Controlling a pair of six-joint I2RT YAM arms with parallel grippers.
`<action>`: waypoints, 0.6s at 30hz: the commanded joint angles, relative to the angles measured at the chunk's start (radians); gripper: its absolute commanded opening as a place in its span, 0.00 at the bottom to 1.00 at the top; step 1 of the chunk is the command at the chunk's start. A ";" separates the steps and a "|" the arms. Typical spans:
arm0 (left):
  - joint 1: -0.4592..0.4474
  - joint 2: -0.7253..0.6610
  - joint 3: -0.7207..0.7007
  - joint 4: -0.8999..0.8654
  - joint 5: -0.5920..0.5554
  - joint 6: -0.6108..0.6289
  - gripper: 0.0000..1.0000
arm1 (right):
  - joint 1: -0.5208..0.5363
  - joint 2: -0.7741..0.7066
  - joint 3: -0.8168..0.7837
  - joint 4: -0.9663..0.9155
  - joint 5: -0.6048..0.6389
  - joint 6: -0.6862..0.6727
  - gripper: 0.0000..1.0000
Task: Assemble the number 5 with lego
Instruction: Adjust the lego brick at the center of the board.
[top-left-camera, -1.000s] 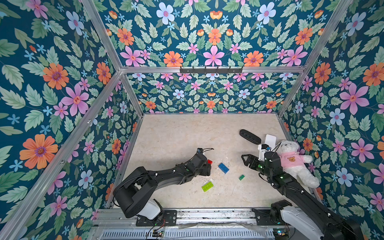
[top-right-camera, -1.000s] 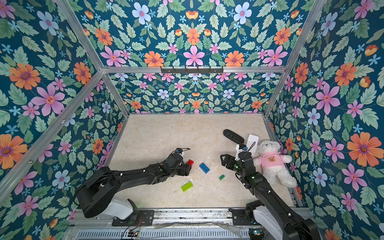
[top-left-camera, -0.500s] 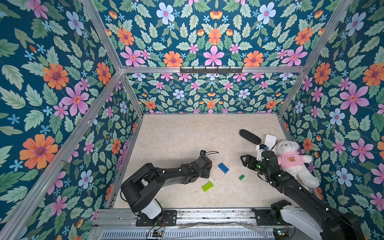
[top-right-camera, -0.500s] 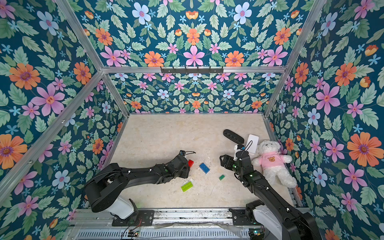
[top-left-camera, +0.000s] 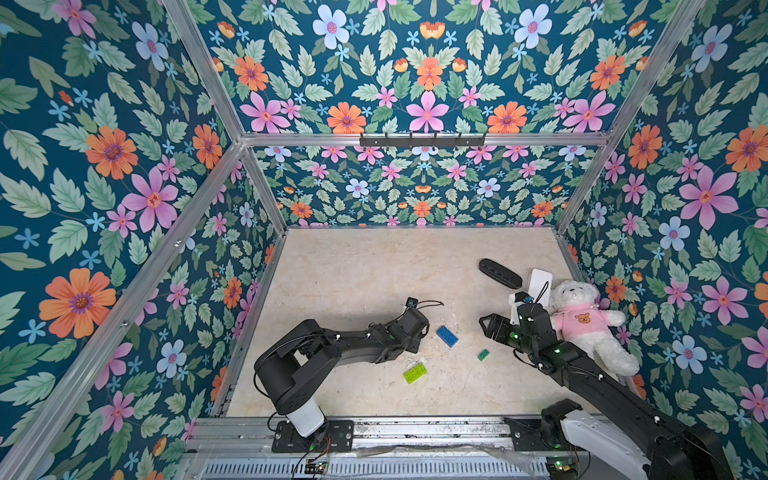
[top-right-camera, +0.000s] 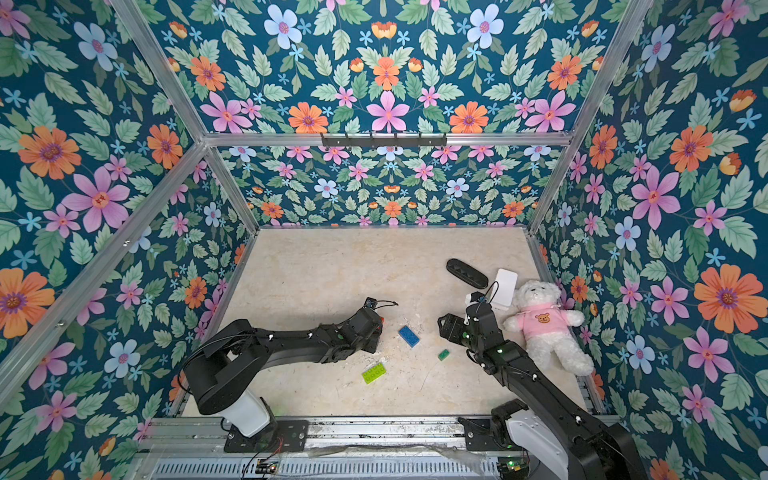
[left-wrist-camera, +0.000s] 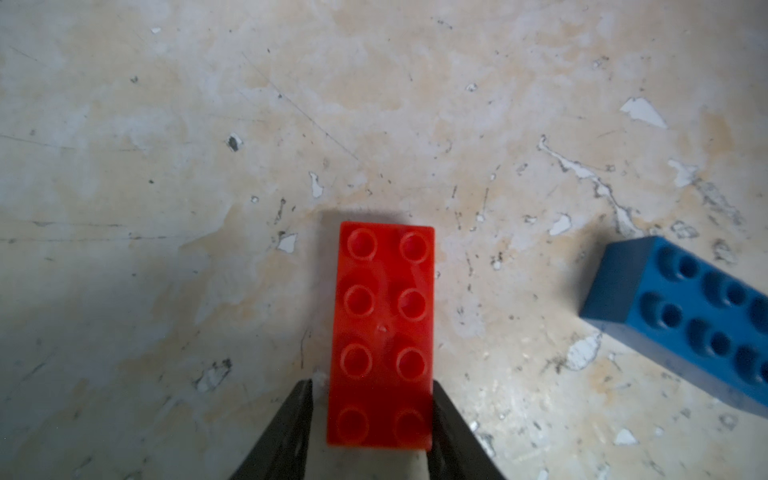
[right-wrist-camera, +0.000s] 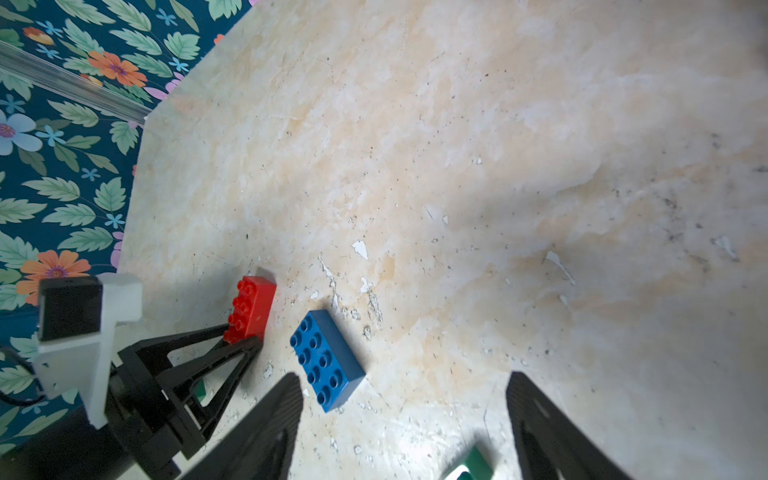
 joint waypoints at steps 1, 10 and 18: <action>0.004 0.013 0.011 0.001 -0.003 0.046 0.46 | 0.011 0.004 0.012 -0.064 0.032 0.022 0.79; 0.011 0.096 0.101 0.016 0.036 0.148 0.40 | 0.015 0.003 0.006 -0.119 0.041 0.032 0.79; 0.020 0.128 0.142 0.036 0.013 0.219 0.43 | 0.022 0.043 0.035 -0.247 0.078 0.072 0.70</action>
